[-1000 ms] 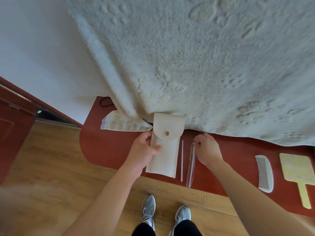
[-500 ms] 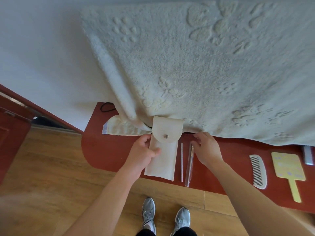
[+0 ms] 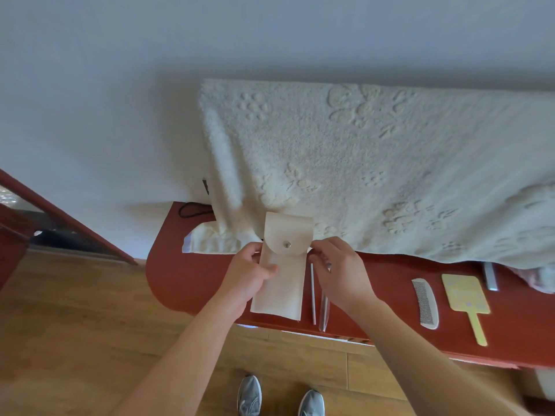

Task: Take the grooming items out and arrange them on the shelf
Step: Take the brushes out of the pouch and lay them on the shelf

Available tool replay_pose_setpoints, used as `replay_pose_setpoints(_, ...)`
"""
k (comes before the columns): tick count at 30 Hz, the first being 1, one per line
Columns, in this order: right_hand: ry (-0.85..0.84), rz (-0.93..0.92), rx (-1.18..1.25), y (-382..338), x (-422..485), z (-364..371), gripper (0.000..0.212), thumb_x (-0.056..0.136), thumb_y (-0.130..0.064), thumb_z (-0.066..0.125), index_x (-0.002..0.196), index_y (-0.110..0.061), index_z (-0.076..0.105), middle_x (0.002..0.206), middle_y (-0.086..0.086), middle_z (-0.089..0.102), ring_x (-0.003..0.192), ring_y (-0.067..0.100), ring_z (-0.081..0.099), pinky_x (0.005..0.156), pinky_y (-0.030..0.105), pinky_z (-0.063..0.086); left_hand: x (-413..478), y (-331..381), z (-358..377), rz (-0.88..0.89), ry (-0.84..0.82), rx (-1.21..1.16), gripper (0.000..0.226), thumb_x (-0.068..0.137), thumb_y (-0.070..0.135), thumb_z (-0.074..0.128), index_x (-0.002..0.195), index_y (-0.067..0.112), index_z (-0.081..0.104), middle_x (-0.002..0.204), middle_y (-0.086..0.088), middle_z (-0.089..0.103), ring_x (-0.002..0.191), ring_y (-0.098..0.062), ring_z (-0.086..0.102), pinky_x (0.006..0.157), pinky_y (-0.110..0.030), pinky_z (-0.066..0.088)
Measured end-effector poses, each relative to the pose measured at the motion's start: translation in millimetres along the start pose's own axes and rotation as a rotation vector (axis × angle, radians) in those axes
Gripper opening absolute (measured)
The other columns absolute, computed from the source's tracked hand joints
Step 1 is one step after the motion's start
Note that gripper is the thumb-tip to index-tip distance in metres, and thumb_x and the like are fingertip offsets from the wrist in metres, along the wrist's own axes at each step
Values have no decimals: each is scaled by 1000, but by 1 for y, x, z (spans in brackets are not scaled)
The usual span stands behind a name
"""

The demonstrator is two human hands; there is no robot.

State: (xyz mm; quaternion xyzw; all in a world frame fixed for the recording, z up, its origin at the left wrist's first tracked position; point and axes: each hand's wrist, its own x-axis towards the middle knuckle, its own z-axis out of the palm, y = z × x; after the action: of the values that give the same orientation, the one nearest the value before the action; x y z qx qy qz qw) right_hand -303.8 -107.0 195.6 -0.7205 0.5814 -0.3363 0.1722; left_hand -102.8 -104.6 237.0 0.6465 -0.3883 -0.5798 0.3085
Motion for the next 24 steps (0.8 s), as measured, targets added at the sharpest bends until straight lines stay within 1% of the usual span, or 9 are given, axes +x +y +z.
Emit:
replay_pose_setpoints(2, 20, -13, 3, -9, 0, -3, 33, 83, -3, 65, 112, -19, 68, 94, -5, 61, 85, 15, 59, 70, 31, 53, -4, 0, -4, 9, 3, 10, 38, 81, 1, 73, 112, 20, 63, 101, -2, 75, 88, -18, 73, 77, -36, 59)
replay_pose_setpoints(6, 48, -49, 19, -24, 1, -11, 41, 82, -1, 66, 119, -17, 65, 94, -2, 62, 84, 15, 58, 70, 33, 54, -11, -2, -11, 13, -13, 34, 36, 80, 4, 74, 110, 23, 64, 100, 1, 74, 88, -17, 73, 81, -40, 60)
replay_pose_setpoints(8, 66, -73, 16, -30, 3, -16, 38, 80, 0, 68, 116, -14, 64, 93, -1, 62, 82, 15, 57, 68, 33, 54, -16, -3, -12, 16, -31, 48, 35, 81, 3, 74, 108, 23, 64, 101, 3, 74, 87, -14, 73, 77, -36, 59)
replay_pose_setpoints(10, 87, -91, -7, -37, 6, -21, 31, 80, -1, 69, 108, -12, 65, 94, 0, 62, 81, 14, 56, 66, 31, 53, -21, -4, -12, 16, -48, 62, 36, 81, 2, 73, 108, 24, 63, 102, 3, 74, 88, -14, 72, 74, -32, 57)
replay_pose_setpoints(12, 102, -103, -20, -42, 9, -25, 26, 79, -3, 70, 104, -12, 66, 95, 0, 62, 83, 14, 56, 68, 25, 47, -26, -4, -10, 15, -63, 75, 35, 82, 2, 72, 107, 25, 63, 102, 3, 73, 90, -15, 71, 71, -30, 54)
replay_pose_setpoints(14, 108, -124, -45, -44, 12, -26, 26, 79, -5, 71, 104, -11, 67, 96, 0, 62, 84, 16, 57, 69, 22, 43, -31, -5, -9, 14, -75, 87, 35, 83, 3, 72, 108, 25, 62, 102, 4, 73, 90, -15, 71, 69, -29, 52)
replay_pose_setpoints(18, 89, -123, -95, -46, 15, -23, 29, 80, -12, 72, 109, -8, 70, 102, 3, 63, 93, 23, 61, 76, 31, 53, -38, -7, -8, 19, -79, 92, 35, 84, 5, 72, 109, 27, 61, 103, 4, 72, 91, -14, 70, 69, -28, 51)
replay_pose_setpoints(22, 58, -99, -106, -55, 11, -19, 29, 82, -22, 69, 110, -16, 72, 100, 1, 62, 95, 22, 57, 77, 30, 52, -43, -7, -6, 26, -78, 74, 36, 85, 5, 71, 112, 26, 59, 104, 4, 71, 90, -12, 69, 64, -23, 48)
replay_pose_setpoints(24, 71, -95, -97, -59, 10, -19, 26, 83, -28, 69, 108, -20, 73, 98, -1, 61, 93, 21, 57, 75, 28, 52, -44, -7, -5, 31, -83, 78, 36, 85, 6, 71, 112, 26, 59, 104, 4, 71, 91, -12, 69, 65, -24, 49)
